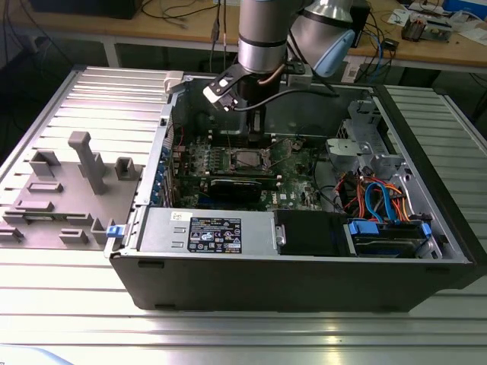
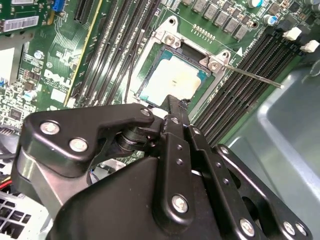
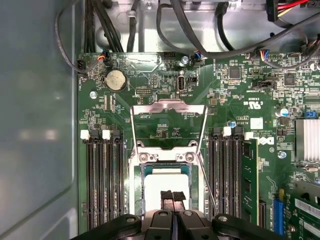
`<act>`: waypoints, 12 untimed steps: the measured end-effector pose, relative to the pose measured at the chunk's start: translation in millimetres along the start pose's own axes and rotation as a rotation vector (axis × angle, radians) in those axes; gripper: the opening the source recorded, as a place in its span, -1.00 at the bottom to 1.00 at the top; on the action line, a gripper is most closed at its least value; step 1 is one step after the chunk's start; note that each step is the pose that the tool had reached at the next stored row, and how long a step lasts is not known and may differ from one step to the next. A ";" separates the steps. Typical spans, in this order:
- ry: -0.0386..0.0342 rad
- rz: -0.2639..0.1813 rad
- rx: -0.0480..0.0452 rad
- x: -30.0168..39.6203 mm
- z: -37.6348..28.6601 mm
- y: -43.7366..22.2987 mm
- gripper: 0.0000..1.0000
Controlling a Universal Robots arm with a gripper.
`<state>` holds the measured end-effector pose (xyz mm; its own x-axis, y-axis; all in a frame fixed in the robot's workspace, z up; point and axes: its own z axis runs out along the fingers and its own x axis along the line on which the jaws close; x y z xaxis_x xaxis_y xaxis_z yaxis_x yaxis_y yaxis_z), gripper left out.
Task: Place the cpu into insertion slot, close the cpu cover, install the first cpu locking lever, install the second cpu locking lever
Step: 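Close the cpu cover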
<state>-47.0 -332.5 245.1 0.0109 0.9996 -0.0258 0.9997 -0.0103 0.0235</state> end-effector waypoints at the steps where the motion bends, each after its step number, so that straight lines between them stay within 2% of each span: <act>1: -0.0002 0.000 0.0000 0.0 -1.1 0.0 -0.79; 3: -0.0022 0.000 -0.0002 0.0 -2.8 0.2 -0.79; 6: -0.0099 0.000 0.0020 0.6 -2.8 1.9 -0.79; 12: -0.0102 0.000 0.0023 0.6 -2.8 3.8 -0.79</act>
<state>-43.3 -331.8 247.9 0.0108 0.9993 -0.0359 0.9997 -0.0100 0.0211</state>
